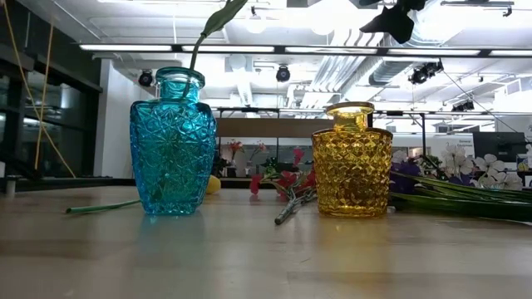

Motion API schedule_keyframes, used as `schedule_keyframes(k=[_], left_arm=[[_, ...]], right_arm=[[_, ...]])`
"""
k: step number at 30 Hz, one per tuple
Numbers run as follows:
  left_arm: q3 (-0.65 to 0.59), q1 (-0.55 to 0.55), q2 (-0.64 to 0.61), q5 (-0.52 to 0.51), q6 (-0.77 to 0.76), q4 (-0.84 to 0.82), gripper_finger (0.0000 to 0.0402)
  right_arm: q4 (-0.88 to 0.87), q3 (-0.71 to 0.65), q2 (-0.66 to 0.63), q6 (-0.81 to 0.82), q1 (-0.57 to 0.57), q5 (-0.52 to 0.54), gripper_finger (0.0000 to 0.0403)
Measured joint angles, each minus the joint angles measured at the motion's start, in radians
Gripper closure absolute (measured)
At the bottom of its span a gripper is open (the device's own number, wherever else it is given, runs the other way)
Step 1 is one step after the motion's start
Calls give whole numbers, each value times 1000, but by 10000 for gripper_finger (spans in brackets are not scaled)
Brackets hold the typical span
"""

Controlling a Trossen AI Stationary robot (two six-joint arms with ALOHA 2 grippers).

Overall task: Pick and place flowers into a vace then onto a shelf
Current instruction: Put the red tulip into the blue vase

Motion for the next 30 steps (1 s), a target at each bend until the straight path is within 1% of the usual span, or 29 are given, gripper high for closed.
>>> schedule_keyframes(k=[4, 9, 23, 30], left_arm=[[0, 29, 21, 3, 43, 45, 380], [0, 50, 29, 2, 46, 51, 380], [-1, 73, 99, 4, 39, 102, 380], [-1, 73, 110, 3, 42, 110, 380]], right_arm=[[0, 0, 0, 0, 0, 0, 130], [0, 0, 0, 0, 0, 0, 130], [-1, 0, 0, -4, 0, 6, 130], [-1, 0, 0, -4, 0, 7, 130]])
